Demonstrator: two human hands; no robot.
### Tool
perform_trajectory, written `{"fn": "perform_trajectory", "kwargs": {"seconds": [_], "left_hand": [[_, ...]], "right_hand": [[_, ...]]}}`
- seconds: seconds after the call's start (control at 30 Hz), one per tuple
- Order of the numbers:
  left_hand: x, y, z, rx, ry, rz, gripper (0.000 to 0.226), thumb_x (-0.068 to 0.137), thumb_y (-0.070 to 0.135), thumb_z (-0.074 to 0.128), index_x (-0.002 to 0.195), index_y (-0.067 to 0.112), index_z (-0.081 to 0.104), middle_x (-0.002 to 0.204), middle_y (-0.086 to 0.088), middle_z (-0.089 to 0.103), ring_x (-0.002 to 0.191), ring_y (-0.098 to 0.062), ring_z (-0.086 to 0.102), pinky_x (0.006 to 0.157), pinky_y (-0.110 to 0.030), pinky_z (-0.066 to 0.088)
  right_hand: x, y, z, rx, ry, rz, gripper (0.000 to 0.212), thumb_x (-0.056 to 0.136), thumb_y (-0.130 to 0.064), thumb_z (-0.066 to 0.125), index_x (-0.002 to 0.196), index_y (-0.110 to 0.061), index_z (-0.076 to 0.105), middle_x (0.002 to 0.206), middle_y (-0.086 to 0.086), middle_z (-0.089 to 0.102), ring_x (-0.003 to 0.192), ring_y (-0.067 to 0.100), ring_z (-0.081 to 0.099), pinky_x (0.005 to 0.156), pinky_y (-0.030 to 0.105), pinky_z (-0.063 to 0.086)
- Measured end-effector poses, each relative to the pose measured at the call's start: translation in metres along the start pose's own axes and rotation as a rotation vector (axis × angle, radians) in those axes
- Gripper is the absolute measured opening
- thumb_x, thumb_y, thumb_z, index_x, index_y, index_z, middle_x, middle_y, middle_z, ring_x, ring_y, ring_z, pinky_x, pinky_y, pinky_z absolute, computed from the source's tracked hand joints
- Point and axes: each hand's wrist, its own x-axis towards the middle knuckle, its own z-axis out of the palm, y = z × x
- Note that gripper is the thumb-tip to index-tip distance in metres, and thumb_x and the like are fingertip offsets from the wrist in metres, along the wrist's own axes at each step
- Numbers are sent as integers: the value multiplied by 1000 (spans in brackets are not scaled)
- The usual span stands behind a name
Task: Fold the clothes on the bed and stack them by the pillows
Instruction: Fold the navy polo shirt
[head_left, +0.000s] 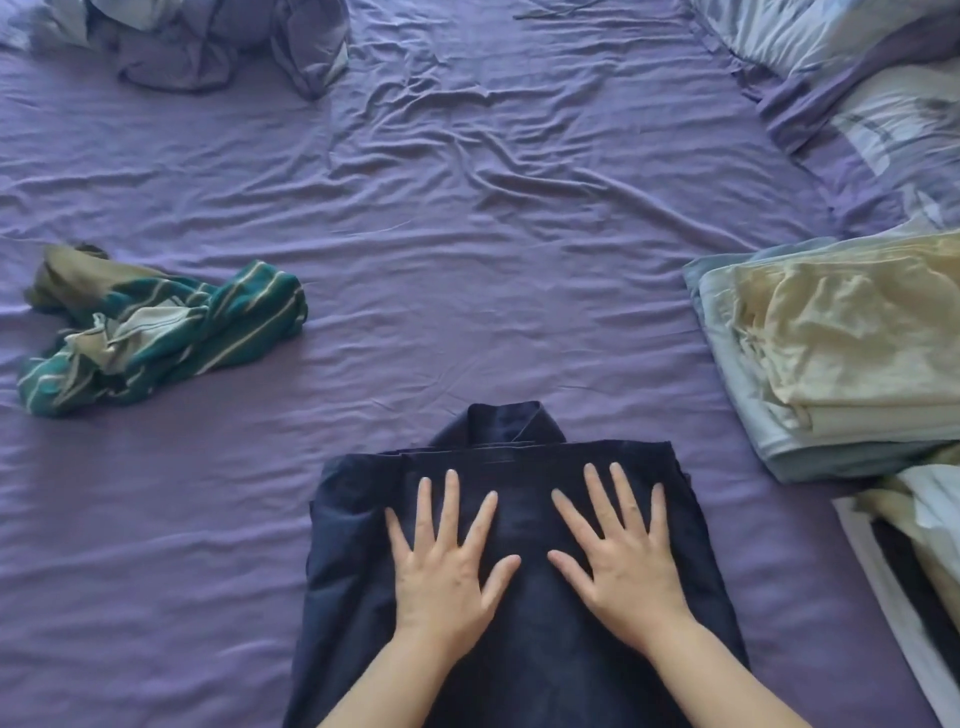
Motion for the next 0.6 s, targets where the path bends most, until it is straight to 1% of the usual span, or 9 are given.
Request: {"fn": "perform_trajectory", "kwargs": {"seconds": [0.2,0.27,0.3,0.37,0.43,0.47,0.5,0.57,0.6], "left_hand": [[12,-4,14,29,-75,29,74,81,75,33,144,37,35,153,-8,31,141,-38,23,104,-70,15],[14,-2,14,61,-76,15,74,81,74,31,144,35,35,153,-9,31,140,-39,25,104,-71,19],[13,0,12,75,-86,2,73,82,74,29,144,35,34,153,-9,31,140,-39,26,104,-71,21],[10,6,5,105,-129,-40,73,84,74,18,147,37,22,156,-7,22,143,-38,18,108,-69,13],[7,18,-4,117,-189,-115,75,85,71,4,149,34,7,159,-7,10,146,-34,4,112,-64,-4],[3,29,-8,116,-190,-136,76,86,69,2,151,30,10,159,-8,12,146,-32,5,112,-62,-6],[-2,43,-13,98,-192,-139,76,87,66,7,150,25,22,157,-10,21,146,-32,13,113,-61,-3],[-15,76,-14,-3,-179,-67,69,88,61,24,140,22,46,147,-13,40,138,-32,34,109,-59,13],[-23,94,-12,-41,-162,-3,65,86,60,31,135,23,53,144,-13,46,135,-32,39,106,-58,18]], "right_hand": [[14,10,12,37,-115,-27,68,85,-70,28,143,-35,31,153,10,25,143,32,15,106,64,12],[16,12,14,52,-137,-21,69,86,-71,22,146,-38,21,156,8,14,145,32,7,109,62,5],[16,14,15,40,-154,-28,69,85,-72,15,146,-41,8,157,6,1,145,30,-5,111,60,-3],[17,20,14,39,-203,-60,68,82,-73,-1,141,-44,-17,153,0,-23,138,25,-31,109,56,-20],[18,32,7,40,-236,-109,67,82,-68,-6,143,-42,-17,155,-4,-20,134,21,-37,108,51,-22],[18,40,2,27,-238,-137,67,84,-66,-4,146,-40,-10,157,-4,-13,134,21,-34,109,48,-21],[18,49,-2,6,-241,-163,66,87,-64,3,148,-38,-4,158,-3,-7,135,22,-31,109,45,-20],[17,69,-9,-34,-263,-175,67,91,-64,17,149,-36,0,159,-2,-6,141,25,-25,111,47,-18],[17,79,-11,-30,-277,-156,69,91,-65,22,149,-35,0,159,-1,-8,142,25,-22,112,50,-15]]}}
